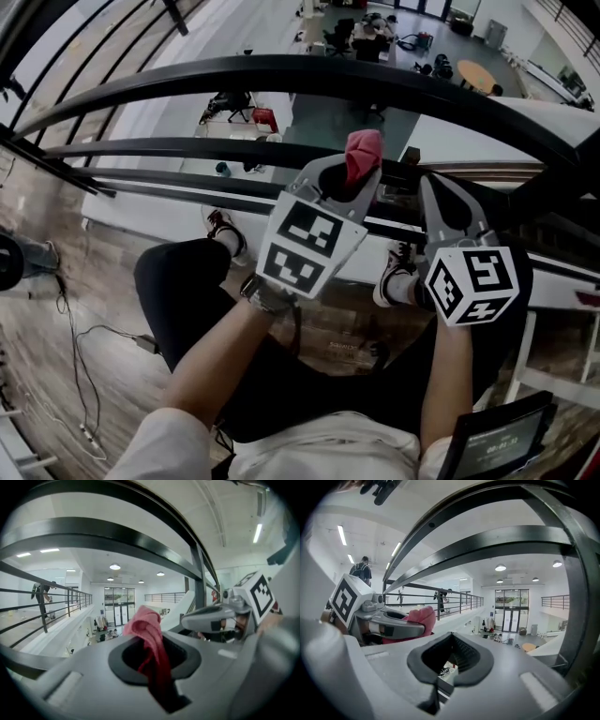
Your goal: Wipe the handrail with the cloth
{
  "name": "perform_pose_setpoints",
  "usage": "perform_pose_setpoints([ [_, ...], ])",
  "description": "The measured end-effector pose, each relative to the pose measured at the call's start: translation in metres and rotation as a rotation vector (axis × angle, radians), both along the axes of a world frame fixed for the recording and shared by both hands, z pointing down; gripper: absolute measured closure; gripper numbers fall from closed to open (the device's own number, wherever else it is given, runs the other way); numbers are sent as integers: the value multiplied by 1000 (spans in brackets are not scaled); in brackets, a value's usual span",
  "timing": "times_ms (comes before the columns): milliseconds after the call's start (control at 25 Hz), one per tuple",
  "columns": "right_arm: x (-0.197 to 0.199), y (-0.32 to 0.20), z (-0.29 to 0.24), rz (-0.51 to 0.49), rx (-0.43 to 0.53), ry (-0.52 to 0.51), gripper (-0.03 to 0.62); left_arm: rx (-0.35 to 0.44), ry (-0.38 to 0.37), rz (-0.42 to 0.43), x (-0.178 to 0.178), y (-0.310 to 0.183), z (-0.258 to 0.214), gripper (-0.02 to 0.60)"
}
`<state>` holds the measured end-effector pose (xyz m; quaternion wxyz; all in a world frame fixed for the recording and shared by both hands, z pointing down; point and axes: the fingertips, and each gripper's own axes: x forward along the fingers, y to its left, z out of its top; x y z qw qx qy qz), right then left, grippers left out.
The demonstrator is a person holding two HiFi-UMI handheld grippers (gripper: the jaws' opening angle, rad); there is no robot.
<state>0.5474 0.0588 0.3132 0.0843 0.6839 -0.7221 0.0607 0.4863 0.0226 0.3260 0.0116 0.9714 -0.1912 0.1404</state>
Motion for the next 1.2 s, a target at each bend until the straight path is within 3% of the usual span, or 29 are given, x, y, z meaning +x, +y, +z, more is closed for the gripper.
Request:
perform_pose_setpoints([
  [360, -41, -17, 3, -63, -12, 15, 592, -44, 49, -119, -67, -41, 1, 517],
  [600, -72, -31, 0, -113, -16, 22, 592, -64, 42, -194, -110, -68, 1, 517],
  [920, -99, -40, 4, -154, -37, 47, 592, -137, 38, -234, -159, -100, 2, 517],
  [1200, -111, -46, 8, -171, -50, 56, 592, -123, 12, -290, -190, -126, 2, 517],
])
